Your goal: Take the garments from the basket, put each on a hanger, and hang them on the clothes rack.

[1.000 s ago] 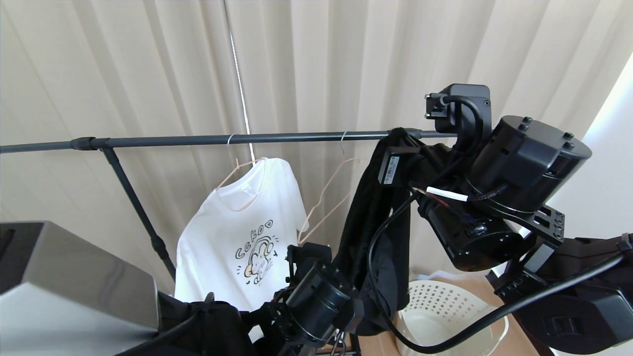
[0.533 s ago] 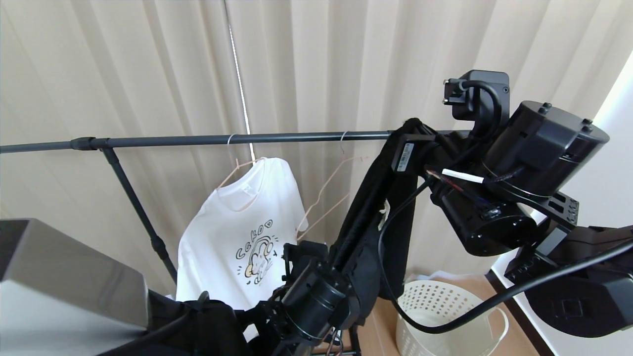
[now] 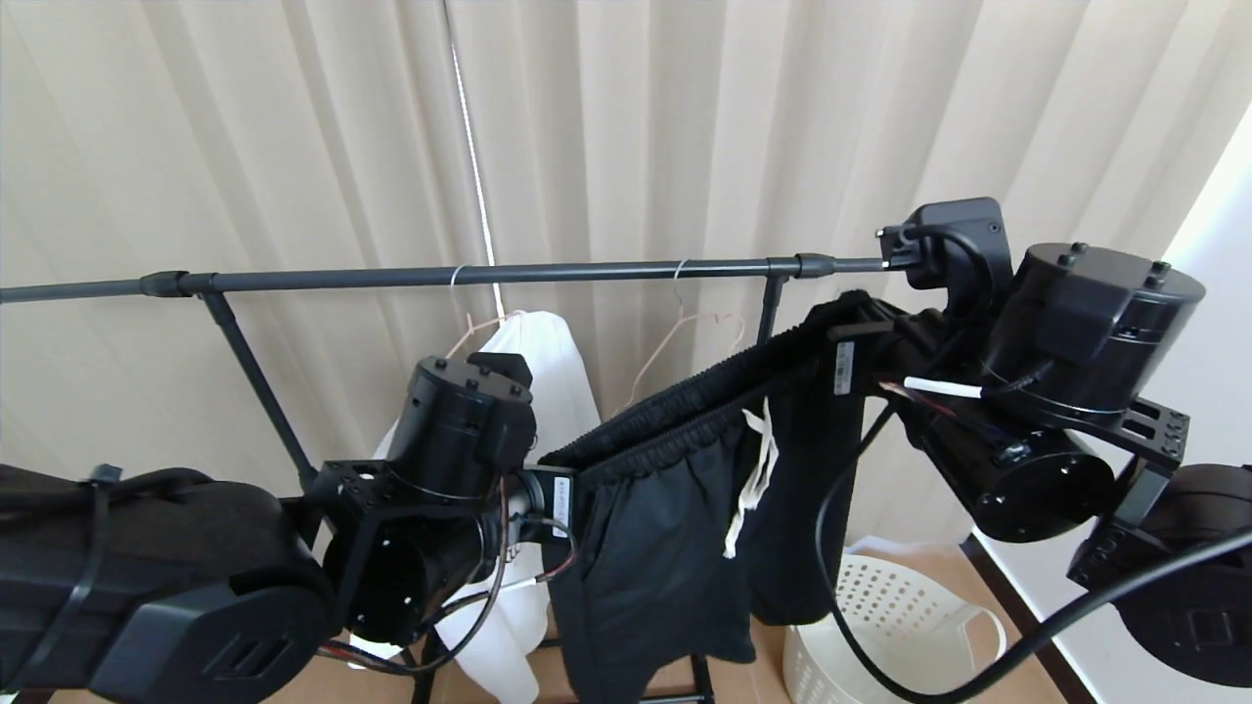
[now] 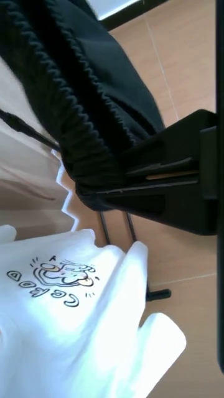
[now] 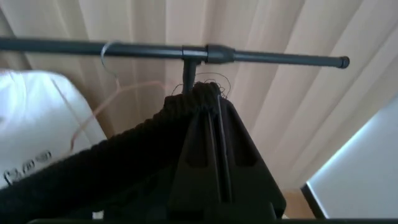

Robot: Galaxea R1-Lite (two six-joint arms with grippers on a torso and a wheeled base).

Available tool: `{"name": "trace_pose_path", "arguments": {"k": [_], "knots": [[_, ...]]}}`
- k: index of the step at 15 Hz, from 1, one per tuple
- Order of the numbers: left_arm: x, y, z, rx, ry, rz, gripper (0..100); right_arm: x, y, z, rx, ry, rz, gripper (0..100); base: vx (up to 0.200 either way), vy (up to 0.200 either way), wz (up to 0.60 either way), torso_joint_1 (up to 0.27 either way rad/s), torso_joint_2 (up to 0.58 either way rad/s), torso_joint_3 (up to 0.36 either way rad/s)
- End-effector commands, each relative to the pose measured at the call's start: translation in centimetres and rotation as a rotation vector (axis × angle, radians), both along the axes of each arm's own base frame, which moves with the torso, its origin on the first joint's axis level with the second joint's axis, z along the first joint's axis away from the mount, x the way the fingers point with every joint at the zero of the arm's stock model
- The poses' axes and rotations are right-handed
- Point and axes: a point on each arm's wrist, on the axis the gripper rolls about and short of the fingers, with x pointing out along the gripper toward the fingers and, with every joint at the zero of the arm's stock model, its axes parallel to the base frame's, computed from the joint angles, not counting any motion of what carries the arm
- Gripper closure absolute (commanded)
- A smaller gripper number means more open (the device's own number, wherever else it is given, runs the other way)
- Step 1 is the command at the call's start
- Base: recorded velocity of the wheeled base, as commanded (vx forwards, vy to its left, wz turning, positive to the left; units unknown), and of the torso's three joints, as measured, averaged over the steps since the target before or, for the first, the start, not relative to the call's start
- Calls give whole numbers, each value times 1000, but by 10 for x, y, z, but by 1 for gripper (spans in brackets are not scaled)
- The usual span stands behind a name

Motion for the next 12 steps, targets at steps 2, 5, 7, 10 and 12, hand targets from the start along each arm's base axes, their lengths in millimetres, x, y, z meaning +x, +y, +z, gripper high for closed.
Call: {"name": "trace_pose_path", "arguments": {"k": [2,5,7,10,12], "knots": [[8,16,16,-9,-44,0,100,-23,-16,18,21,124,20,100,0,0,0,0,0,0],[17,22,24,-1,-58,-1,100,-35,-23,30,77,368,136,100,0,0,0,0,0,0],[19,24,26,-10,-37,-23,100,-40,-23,41,155,516,260,100,0,0,0,0,0,0],[29,32,38,-31,27,-66,100,-32,-24,43,235,612,351,100,0,0,0,0,0,0],[34,36,50,-47,90,-106,100,-21,-19,39,258,622,326,100,0,0,0,0,0,0]]}}
